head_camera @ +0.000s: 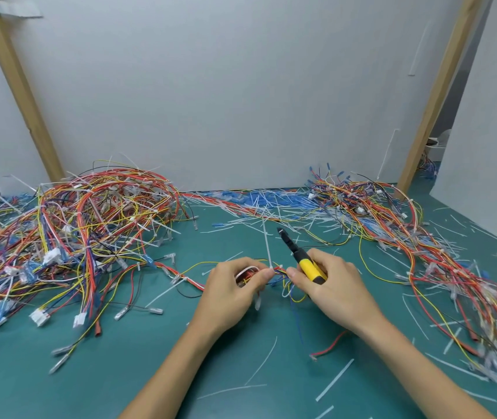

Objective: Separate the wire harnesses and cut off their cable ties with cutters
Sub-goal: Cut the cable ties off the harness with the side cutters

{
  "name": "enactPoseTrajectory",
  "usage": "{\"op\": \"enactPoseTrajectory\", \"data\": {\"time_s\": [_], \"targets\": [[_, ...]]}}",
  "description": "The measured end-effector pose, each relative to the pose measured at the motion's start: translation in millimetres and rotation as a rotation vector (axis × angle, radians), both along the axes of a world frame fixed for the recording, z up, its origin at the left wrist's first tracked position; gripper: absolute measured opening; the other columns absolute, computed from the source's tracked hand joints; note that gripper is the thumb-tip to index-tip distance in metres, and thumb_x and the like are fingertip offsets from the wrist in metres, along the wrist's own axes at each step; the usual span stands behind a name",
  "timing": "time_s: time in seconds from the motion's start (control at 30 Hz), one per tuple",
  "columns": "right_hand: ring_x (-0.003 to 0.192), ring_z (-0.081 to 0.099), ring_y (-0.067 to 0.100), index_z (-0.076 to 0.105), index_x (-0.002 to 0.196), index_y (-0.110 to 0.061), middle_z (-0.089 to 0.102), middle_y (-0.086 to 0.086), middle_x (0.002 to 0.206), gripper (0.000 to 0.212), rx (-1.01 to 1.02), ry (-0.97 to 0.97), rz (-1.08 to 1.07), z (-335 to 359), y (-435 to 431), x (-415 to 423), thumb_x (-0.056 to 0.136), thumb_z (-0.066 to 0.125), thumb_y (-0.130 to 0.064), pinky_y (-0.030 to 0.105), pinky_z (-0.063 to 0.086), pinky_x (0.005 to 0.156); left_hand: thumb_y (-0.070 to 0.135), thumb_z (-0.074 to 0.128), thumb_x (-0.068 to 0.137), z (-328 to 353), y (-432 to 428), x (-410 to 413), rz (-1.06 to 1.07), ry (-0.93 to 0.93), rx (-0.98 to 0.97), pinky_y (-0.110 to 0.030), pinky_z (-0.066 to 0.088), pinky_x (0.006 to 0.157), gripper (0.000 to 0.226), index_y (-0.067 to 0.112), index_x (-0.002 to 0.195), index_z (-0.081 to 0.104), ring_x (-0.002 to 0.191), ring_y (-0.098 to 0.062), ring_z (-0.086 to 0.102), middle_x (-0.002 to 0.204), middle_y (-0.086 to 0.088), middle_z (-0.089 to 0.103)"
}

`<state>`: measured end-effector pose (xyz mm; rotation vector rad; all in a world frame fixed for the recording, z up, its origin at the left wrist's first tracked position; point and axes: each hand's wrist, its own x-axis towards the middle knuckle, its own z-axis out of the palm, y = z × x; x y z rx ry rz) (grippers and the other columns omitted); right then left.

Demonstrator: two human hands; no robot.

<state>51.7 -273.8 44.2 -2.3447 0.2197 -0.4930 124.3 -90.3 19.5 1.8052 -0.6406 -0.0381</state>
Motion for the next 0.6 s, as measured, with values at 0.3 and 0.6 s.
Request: {"op": "enactPoseTrajectory", "data": {"time_s": [0.3, 0.6], "targets": [[0.069, 0.051, 0.004, 0.057, 0.074, -0.025, 0.056, -0.008, 0.074, 0.024, -0.164, -0.279, -0.108, 0.3, -2.4, 0.5, 0.081, 0.077, -0.037, 0.012, 0.033, 0.062, 0.043, 0.061, 0.095, -0.1, 7.9, 7.8, 0.178, -0.197, 0.147, -0.027, 0.034, 0.055, 0.036, 0.018, 0.071, 0.071, 0.053, -0.013, 0.042, 0.056, -0.005, 0.052], [0.08, 0.054, 0.018, 0.057, 0.097, -0.039, 0.05, -0.012, 0.082, 0.022, -0.308, -0.262, -0.068, 2.4, -13.5, -0.4, 0.087, 0.062, -0.058, 0.035, 0.044, 0.069, 0.048, 0.082, 0.077, 5.4, 2.5, -0.6, 0.322, -0.217, -0.066, -0.023, 0.027, 0.056, 0.041, 0.027, 0.051, 0.057, 0.049, -0.009, 0.033, 0.046, 0.009, 0.039]]}}
